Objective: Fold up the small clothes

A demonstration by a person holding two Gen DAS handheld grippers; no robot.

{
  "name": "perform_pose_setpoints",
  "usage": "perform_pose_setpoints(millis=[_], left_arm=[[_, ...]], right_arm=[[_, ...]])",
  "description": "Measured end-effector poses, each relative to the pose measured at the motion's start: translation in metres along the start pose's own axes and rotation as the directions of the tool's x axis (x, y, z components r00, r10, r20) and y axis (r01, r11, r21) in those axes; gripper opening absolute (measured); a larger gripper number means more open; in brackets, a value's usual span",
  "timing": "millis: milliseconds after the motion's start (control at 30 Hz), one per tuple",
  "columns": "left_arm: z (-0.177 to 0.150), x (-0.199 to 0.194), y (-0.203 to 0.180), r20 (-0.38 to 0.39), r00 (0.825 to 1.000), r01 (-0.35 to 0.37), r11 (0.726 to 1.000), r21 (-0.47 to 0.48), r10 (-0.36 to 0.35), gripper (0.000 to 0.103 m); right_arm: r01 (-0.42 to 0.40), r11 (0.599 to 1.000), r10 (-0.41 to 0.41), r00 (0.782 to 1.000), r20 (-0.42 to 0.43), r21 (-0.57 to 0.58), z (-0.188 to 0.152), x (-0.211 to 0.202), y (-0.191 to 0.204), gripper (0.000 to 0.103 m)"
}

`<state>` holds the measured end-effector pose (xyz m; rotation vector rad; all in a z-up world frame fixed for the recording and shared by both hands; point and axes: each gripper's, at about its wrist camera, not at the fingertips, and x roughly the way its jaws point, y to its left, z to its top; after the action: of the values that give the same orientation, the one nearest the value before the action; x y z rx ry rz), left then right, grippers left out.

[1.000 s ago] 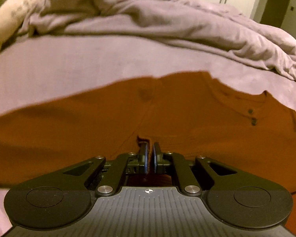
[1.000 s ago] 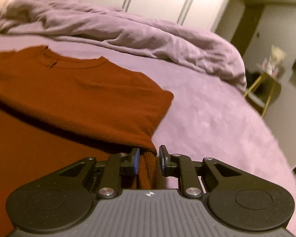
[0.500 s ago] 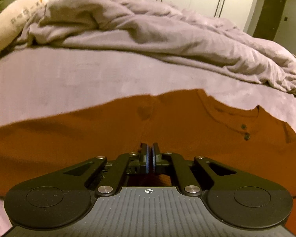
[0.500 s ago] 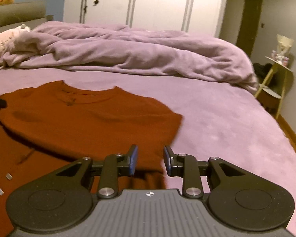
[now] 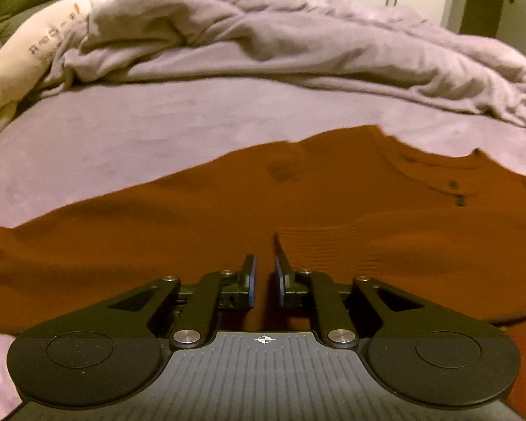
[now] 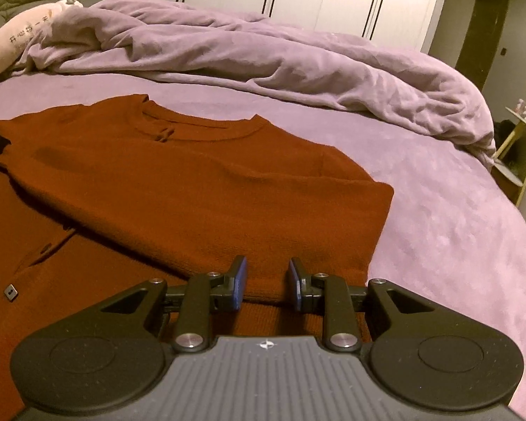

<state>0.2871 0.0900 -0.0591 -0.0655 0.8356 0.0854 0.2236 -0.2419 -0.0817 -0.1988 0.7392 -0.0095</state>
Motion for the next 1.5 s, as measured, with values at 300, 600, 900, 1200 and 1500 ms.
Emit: perform_pose_setpoints(millis=[300, 600, 900, 1200, 1500], left_arm=[[-0.005, 0.008, -0.016, -0.034, 0.999, 0.031, 0.999, 0.023, -0.031, 0.022], [-0.008, 0.015, -0.007, -0.026, 1.000, 0.009, 0.999, -0.042, -0.010, 0.034], [-0.041, -0.048, 0.088, 0.009, 1.000, -0.015, 0.958, -0.286, 0.019, 0.069], [-0.087, -0.070, 0.241, -0.031, 0.983, -0.163, 0.766, -0.622, 0.184, 0.051], [-0.112, -0.048, 0.321, 0.110, 0.990, 0.063, 0.428, -0.902, 0.087, 0.030]], right_arm=[[0.016, 1.000, -0.016, 1.000, 0.002, -0.022, -0.006, -0.004, 0.007, 0.025], [0.072, 0.994, -0.069, 0.997, 0.035, -0.081, -0.011, 0.008, 0.017, 0.025], [-0.029, 0.999, 0.029, 1.000, 0.000, 0.016, -0.025, -0.038, 0.012, 0.029], [-0.067, 0.984, 0.068, 0.998, 0.003, 0.166, -0.045, -0.059, 0.019, 0.036], [-0.052, 0.986, 0.058, 0.998, -0.029, 0.161, -0.037, -0.057, 0.022, 0.037]])
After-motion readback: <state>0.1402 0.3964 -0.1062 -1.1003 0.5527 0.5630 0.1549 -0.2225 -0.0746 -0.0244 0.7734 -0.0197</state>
